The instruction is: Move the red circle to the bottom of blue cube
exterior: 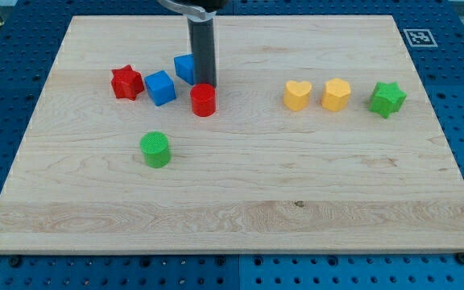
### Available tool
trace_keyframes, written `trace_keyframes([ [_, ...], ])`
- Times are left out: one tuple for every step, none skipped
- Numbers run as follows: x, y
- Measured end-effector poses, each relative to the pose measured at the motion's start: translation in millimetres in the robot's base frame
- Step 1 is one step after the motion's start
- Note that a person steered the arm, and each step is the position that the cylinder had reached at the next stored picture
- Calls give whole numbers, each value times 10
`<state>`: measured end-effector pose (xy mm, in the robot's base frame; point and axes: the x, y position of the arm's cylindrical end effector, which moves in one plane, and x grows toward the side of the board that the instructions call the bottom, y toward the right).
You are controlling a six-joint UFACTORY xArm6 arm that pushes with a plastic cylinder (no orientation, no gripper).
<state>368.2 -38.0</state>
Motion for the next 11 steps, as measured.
trace_keyframes([
  [23, 320],
  [300, 432],
  [600, 263],
  [655, 64],
  [504, 398],
  [320, 580],
  [316, 439],
  [398, 8],
  [510, -375],
  [511, -378],
  [523, -595],
])
